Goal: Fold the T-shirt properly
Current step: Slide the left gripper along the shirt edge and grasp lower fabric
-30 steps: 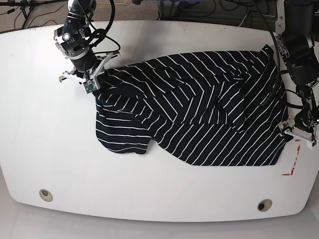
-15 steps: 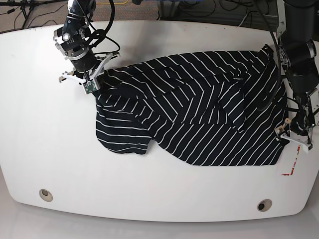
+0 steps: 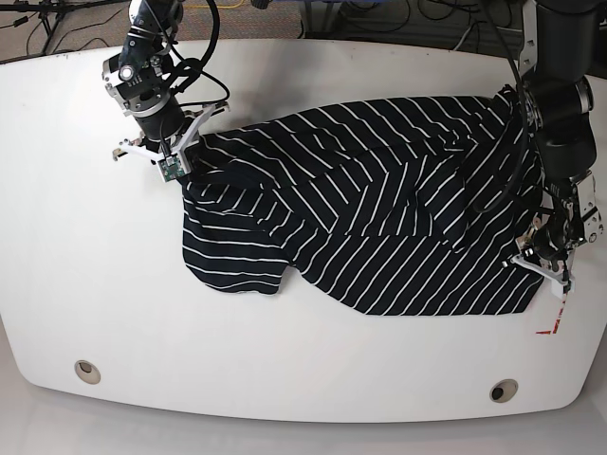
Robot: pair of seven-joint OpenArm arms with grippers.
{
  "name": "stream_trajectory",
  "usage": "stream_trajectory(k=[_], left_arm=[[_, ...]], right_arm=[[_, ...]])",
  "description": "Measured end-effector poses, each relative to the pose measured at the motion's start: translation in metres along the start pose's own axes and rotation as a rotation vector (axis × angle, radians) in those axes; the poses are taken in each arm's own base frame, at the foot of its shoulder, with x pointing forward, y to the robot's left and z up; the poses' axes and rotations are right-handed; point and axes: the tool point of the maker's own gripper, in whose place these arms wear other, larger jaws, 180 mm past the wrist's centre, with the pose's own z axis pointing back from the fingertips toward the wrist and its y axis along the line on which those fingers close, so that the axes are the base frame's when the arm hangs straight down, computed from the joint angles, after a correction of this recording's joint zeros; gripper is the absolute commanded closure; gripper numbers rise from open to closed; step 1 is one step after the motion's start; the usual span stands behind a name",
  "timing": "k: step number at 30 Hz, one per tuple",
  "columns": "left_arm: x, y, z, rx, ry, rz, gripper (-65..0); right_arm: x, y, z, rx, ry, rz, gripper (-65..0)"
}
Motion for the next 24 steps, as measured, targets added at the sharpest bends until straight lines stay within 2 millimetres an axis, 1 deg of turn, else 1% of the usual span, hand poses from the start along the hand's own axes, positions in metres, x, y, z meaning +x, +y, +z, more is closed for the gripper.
stream_trajectory(k=[8, 10, 12, 15, 17, 18, 19, 22, 24], left_arm=[[0.001, -0.003, 0.002, -0.005, -0.001, -0.016, 0.0], [-0.003, -0.003, 0.006, 0.003, 0.012, -0.049, 0.0], [-0.003, -0.005, 0.012, 0.001, -0.003, -0.086, 0.0], [-0.007, -0.007, 0.024, 0.009, -0.004, -0.146, 0.0], [0.006, -0.014, 0.041, 0.013, -0.048, -0.214, 0.0], [0.008, -0.016, 0.045, 0.022, -0.059, -0.238, 0.0], [0.016, -0.022, 0.055, 0.022, -0.098, -0.271, 0.0], [0.032, -0.040, 0.074, -0.005, -0.184, -0.333, 0.0], [0.038, -0.050, 0.083, -0.018, -0.215, -0.359, 0.0]], right_arm=[[0.000, 0.000, 0.000, 0.000, 0.000, -0.001, 0.0], [0.000, 0.000, 0.000, 0.000, 0.000, 0.000, 0.0], [0.000, 0.000, 0.000, 0.000, 0.000, 0.001, 0.0], [0.004, -0.004, -0.001, -0.008, -0.006, 0.007, 0.0], [0.009, -0.009, -0.003, -0.020, -0.014, 0.013, 0.0], [0.012, -0.013, -0.003, -0.027, -0.021, 0.019, 0.0], [0.016, -0.015, -0.005, -0.030, -0.028, 0.027, 0.0], [0.026, -0.023, -0.009, -0.040, -0.049, 0.050, 0.0], [0.030, -0.030, -0.012, -0.059, -0.050, 0.064, 0.0]])
